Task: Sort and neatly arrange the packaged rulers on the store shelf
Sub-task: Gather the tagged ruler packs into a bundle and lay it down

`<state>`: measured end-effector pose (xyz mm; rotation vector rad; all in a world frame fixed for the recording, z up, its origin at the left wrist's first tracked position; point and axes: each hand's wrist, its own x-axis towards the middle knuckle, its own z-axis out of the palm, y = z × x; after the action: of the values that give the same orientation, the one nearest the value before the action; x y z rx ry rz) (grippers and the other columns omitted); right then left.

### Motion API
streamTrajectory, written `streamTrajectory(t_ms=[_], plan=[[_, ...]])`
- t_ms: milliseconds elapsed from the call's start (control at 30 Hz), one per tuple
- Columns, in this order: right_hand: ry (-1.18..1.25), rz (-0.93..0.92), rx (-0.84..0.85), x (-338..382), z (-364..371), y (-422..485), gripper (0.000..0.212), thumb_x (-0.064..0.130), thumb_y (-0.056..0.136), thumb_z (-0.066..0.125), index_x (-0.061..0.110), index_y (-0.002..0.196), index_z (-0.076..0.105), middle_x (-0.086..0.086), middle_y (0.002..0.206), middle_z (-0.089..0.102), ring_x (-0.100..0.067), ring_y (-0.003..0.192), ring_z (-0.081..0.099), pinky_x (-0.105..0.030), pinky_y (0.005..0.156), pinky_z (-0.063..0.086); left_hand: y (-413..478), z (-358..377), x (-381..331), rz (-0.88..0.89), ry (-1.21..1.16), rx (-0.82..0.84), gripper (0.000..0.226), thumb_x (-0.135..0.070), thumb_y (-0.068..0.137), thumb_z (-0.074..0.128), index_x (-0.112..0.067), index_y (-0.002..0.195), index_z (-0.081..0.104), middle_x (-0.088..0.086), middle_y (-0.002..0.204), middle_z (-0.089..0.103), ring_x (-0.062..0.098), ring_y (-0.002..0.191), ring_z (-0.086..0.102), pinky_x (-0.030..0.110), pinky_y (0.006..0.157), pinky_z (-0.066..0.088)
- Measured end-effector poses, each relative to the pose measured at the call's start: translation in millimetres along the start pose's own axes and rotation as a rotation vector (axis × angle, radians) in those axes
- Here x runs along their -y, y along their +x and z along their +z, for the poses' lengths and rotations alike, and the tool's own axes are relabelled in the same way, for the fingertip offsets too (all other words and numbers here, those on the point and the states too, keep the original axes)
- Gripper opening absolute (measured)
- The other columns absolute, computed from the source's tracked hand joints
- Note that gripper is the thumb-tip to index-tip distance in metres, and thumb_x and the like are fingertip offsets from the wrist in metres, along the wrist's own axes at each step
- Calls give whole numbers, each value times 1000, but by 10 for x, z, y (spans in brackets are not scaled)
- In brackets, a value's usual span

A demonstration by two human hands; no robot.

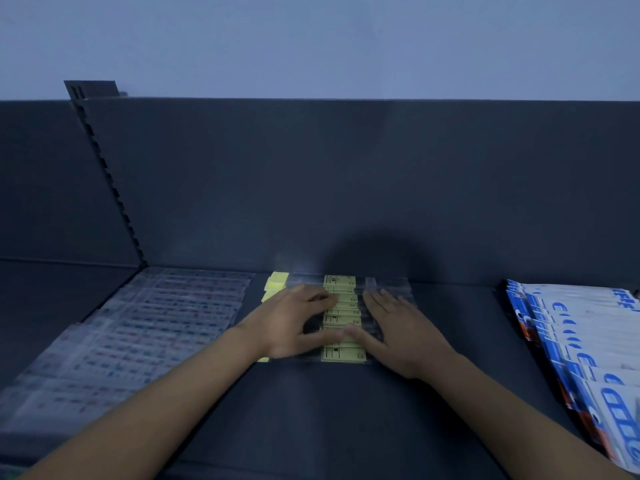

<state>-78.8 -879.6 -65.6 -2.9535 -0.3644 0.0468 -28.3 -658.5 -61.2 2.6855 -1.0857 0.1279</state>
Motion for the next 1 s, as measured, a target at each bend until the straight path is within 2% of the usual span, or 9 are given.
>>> streamTrajectory(t_ms=[167, 267, 433, 567, 633, 733, 800, 900, 1000], plan=[[-21, -9, 12, 1, 27, -31, 95, 79, 77, 1, 20, 151, -8, 6, 158, -14, -4, 143, -16, -32, 118, -10, -36, 20, 26, 20, 95, 28, 79, -78, 85, 28, -35, 151, 27, -8, 161, 11, 10, 146, 11, 26, 117, 9], [-15, -22, 12, 27, 52, -91, 104, 83, 66, -7, 21, 151, -8, 7, 159, -11, -3, 143, -16, -32, 116, -13, -75, 33, -4, 3, 41, 41, 79, -79, 83, 29, -36, 150, 30, -9, 160, 14, 9, 145, 9, 24, 115, 6], [-8, -29, 17, 59, 53, -172, 103, 84, 68, -6, 21, 150, -13, 8, 158, -16, -2, 141, -20, -35, 117, -14, -123, 5, -22, -25, 22, 55, 80, -82, 81, 29, -40, 149, 28, -15, 159, 7, 1, 138, 2, 23, 111, 3], [-16, -26, -6, 145, 87, -239, 105, 84, 68, -8, 20, 150, -15, 6, 157, -22, -4, 140, -25, -40, 117, -14, -180, 3, -54, -25, -8, 59, 80, -79, 82, 33, -38, 150, 26, -13, 154, 20, 9, 138, 18, 23, 112, 14], [-11, -23, -70, 175, 91, -269, 107, 84, 69, -7, 18, 152, -3, 2, 160, -9, -9, 145, -13, -37, 118, -10, -192, -5, -68, -32, -25, 60, 82, -79, 81, 34, -35, 150, 28, -12, 147, 29, 8, 133, 26, 21, 110, 21], [-43, -29, -158, 160, 63, -275, 104, 83, 71, -3, 18, 147, 24, 2, 148, 30, -15, 136, 24, -32, 116, 12, -174, -28, -103, -54, -35, 70, 86, -83, 79, 34, -34, 149, 31, -14, 130, 35, 7, 122, 33, 20, 102, 29], [-50, -37, -150, 145, 41, -244, 103, 83, 71, 0, 18, 145, 27, 3, 144, 36, -15, 132, 31, -31, 113, 20, -152, -38, -120, -68, -29, 71, 85, -83, 80, 36, -33, 149, 31, -15, 123, 35, 7, 117, 35, 21, 100, 33], [-37, -14, -115, 136, 58, -196, 108, 85, 69, 0, 16, 149, 21, 2, 152, 28, -16, 139, 24, -32, 116, 15, -122, -37, -128, -83, 25, 88, 87, -80, 81, 36, -29, 151, 26, -11, 129, 34, 10, 122, 34, 24, 103, 33], [-21, -2, -82, 128, 101, -201, 112, 86, 66, -7, 16, 152, 9, 2, 160, 11, -12, 146, 4, -34, 120, 0, -122, -25, -139, -89, 72, 85, 97, -86, 77, 30, -26, 153, 19, -9, 141, 31, 14, 130, 29, 28, 109, 29]])
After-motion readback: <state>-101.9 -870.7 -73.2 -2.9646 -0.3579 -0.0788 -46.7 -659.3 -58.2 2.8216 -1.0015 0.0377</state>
